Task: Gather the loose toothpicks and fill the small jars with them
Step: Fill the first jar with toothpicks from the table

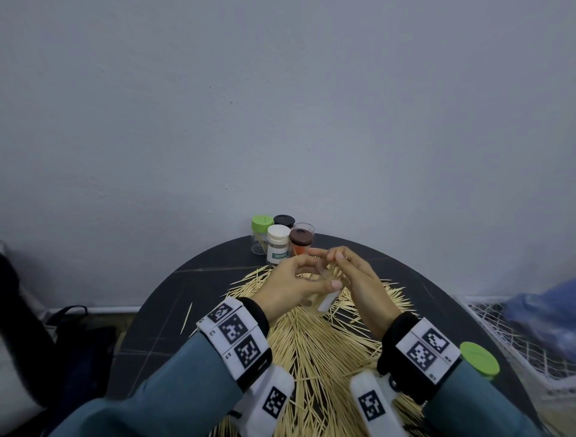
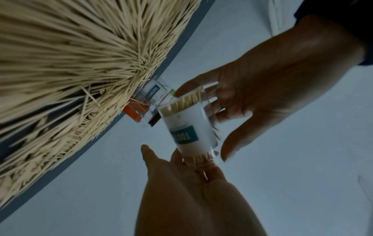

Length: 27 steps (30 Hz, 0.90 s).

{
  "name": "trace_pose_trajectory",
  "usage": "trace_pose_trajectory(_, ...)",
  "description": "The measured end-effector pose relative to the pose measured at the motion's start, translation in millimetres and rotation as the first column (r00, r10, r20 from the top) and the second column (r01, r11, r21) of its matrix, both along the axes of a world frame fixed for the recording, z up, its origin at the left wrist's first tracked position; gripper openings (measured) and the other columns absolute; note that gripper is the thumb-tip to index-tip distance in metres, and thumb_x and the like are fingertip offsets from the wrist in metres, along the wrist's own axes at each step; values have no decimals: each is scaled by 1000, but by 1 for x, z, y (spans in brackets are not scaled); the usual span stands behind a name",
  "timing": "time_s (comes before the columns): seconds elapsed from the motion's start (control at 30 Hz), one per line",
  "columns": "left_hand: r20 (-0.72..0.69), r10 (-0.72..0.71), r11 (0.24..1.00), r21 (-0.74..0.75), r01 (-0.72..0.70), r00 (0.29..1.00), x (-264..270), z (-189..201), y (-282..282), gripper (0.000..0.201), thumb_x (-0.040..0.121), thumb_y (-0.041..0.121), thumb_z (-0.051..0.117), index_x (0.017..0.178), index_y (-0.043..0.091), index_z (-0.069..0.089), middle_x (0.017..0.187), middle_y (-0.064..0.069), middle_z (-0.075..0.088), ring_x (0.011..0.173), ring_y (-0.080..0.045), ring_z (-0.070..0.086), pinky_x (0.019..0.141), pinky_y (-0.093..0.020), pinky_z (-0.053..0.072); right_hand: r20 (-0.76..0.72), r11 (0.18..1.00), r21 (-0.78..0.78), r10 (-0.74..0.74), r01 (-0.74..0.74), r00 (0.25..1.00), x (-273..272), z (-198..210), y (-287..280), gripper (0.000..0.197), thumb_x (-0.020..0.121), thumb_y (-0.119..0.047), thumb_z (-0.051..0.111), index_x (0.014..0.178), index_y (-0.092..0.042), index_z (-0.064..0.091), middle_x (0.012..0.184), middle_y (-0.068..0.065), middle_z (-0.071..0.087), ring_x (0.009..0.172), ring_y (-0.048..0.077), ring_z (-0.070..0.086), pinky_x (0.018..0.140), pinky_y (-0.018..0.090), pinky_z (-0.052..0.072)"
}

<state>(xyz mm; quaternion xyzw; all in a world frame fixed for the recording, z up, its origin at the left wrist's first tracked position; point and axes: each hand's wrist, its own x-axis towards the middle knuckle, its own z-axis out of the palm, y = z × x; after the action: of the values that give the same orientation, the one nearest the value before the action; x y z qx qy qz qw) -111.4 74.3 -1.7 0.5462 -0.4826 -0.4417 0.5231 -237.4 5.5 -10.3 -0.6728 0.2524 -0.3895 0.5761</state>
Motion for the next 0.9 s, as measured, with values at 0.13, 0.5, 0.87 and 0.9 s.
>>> trace_pose_trajectory(0.13, 18, 9, 1000, -3, -9, 1000, 1, 0, 0, 53, 76, 22, 76, 125, 18, 56, 117, 3, 61, 104, -9, 59, 77, -29, 55, -63, 999, -12, -42, 41, 997, -3, 3, 0, 34, 99, -31, 34, 84, -15, 60, 119, -7, 65, 120, 16, 54, 111, 50, 28)
trace_pose_trajectory(0.5, 48, 10, 1000, -6, -10, 999, 3, 0, -1, 51, 75, 23, 77, 123, 20, 58, 117, 4, 60, 106, -10, 59, 82, -31, 53, -142, 996, 54, -66, 74, 988, -10, 2, -4, 29, 97, -22, 43, 100, -4, 65, 119, -8, 62, 122, 9, 48, 114, 45, 25)
trace_pose_trajectory(0.87, 57, 17, 1000, -13, -16, 998, 4, -1, -1, 52, 75, 22, 77, 123, 19, 57, 117, 4, 61, 100, -3, 58, 72, -20, 50, -132, 974, -70, -223, 216, 966, -17, 5, -8, 6, 84, -15, 64, 89, -14, 68, 86, -5, 66, 80, 5, 56, 73, 19, 38)
trace_pose_trajectory(0.9, 61, 20, 1000, -15, -19, 998, 4, -1, -1, 52, 76, 22, 77, 123, 18, 57, 117, 4, 61, 101, -4, 58, 72, -19, 50, -129, 974, -42, -227, 223, 965, -16, 4, -9, 8, 87, -16, 60, 92, -14, 67, 87, -4, 65, 80, 6, 55, 73, 20, 39)
